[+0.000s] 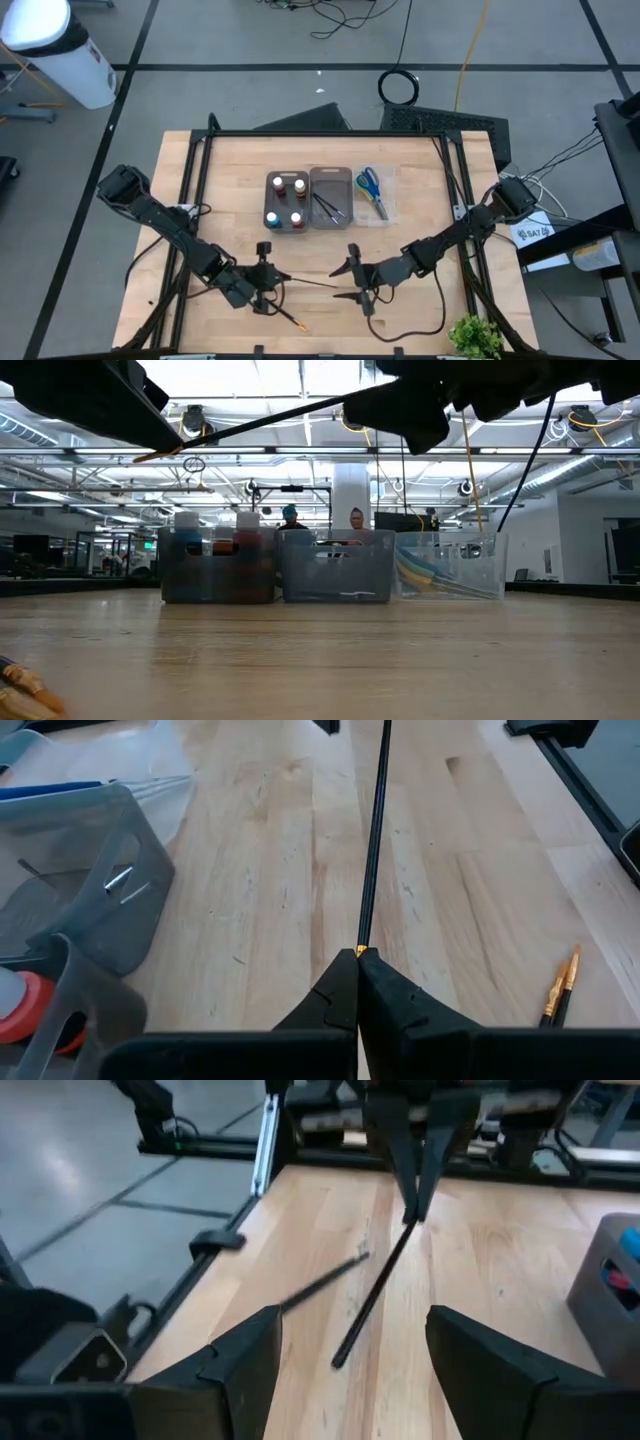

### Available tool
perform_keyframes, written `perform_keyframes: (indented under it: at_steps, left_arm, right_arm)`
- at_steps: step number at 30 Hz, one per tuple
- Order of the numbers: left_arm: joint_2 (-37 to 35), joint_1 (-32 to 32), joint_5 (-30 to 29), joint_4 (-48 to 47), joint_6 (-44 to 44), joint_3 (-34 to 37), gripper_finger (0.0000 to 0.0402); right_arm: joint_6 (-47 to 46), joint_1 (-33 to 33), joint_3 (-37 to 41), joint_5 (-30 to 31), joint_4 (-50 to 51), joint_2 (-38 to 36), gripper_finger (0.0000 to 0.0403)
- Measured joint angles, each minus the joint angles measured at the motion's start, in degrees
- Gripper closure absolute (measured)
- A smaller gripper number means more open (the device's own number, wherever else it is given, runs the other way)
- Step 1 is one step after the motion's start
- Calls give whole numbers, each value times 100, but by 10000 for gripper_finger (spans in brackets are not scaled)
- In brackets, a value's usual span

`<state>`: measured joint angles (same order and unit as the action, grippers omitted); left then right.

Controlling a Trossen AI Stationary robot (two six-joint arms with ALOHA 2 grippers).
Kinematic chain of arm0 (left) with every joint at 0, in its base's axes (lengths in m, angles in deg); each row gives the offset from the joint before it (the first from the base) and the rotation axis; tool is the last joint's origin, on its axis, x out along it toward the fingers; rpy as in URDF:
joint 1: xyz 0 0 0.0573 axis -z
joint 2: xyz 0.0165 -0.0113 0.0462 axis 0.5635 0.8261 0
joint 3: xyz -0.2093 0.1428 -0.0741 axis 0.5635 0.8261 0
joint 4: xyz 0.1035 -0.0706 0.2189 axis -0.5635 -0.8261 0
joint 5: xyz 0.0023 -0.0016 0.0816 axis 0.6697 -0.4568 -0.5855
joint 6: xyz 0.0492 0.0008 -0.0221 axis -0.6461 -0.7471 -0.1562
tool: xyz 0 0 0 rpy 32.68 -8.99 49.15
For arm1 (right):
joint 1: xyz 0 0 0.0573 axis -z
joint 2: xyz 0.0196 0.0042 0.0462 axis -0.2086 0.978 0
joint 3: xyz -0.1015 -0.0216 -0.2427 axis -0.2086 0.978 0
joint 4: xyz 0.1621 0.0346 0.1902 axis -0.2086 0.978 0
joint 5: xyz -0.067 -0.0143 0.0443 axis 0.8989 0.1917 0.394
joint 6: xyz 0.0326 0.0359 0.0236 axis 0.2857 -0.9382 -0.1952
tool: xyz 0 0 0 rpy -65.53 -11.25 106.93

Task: Pick & Place Paint Supplies
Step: Put the top gold paintbrush into the right black bin

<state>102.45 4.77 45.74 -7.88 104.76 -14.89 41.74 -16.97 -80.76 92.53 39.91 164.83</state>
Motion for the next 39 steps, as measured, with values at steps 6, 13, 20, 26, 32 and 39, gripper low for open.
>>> perform_keyframes:
  at_steps: [6,13,20,26,32,39]
  left_arm:
    - [0,-23,-227,22,-23,0,401]
    - [-2,-124,-190,44,-13,-2,401]
    - [-2,-122,-194,44,-19,-2,401]
    - [-2,-122,-271,46,-30,-2,401]
    - [-2,-122,-277,46,-30,-2,401]
    - [-2,-122,-281,46,-28,-2,401]
  right_arm:
    - [2,2,0,322,69,0,170]
    - [155,11,0,505,65,0,170]
    - [233,45,0,793,88,0,174]
    - [304,48,0,772,153,0,212]
    - [408,48,0,772,155,0,255]
    - [415,48,0,769,152,0,288]
